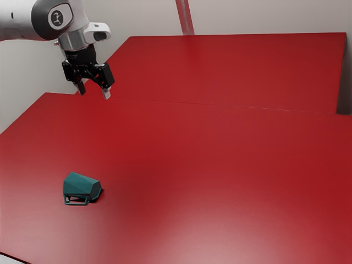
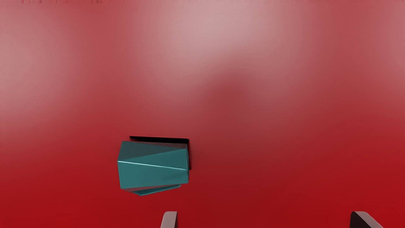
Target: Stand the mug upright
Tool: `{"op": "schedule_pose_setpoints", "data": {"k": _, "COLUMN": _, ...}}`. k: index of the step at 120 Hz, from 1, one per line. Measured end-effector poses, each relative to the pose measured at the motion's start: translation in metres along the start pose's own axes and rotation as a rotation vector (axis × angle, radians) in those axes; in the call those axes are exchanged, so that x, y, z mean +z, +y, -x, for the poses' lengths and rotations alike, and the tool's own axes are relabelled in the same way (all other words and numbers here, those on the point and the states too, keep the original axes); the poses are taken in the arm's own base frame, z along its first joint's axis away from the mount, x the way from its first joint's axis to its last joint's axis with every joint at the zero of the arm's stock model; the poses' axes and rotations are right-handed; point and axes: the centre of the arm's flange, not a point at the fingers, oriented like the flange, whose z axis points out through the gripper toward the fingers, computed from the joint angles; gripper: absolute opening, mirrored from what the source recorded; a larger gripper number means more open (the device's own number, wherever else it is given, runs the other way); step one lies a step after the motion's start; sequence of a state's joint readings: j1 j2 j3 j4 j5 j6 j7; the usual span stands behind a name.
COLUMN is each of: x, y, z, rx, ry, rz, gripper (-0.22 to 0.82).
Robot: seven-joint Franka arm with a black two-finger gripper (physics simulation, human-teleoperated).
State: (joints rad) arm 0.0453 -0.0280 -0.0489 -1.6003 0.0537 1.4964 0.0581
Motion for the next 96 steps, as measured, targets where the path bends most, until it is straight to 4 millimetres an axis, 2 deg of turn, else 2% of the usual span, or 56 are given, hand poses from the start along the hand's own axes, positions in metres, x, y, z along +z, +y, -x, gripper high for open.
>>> {"op": "schedule_pose_setpoints", "data": {"k": 21, "x": -0.003, "y": 0.005, "z": 0.002, "rx": 0.009, "ry": 0.007, "rz": -0.001, "gripper": 0.59}}
{"op": "schedule_pose_setpoints", "data": {"k": 38, "x": -0.002, "y": 0.001, "z": 0.012, "rx": 0.001, "ry": 0.002, "rz": -0.002, "gripper": 0.59}}
{"op": "schedule_pose_setpoints", "data": {"k": 52, "x": -0.002, "y": -0.026, "z": 0.025, "rx": -0.047, "ry": 0.0, "rz": 0.0, "gripper": 0.59}}
{"op": "schedule_pose_setpoints", "data": {"k": 77, "x": 0.01, "y": -0.083, "z": 0.047, "rx": -0.138, "ry": -0.023, "rz": 0.026, "gripper": 0.59}}
{"op": "schedule_pose_setpoints", "data": {"k": 87, "x": 0.018, "y": -0.099, "z": 0.055, "rx": -0.158, "ry": -0.03, "rz": 0.051, "gripper": 0.59}}
{"op": "schedule_pose_setpoints", "data": {"k": 96, "x": 0.035, "y": -0.117, "z": 0.064, "rx": -0.18, "ry": -0.033, "rz": 0.089, "gripper": 0.59}}
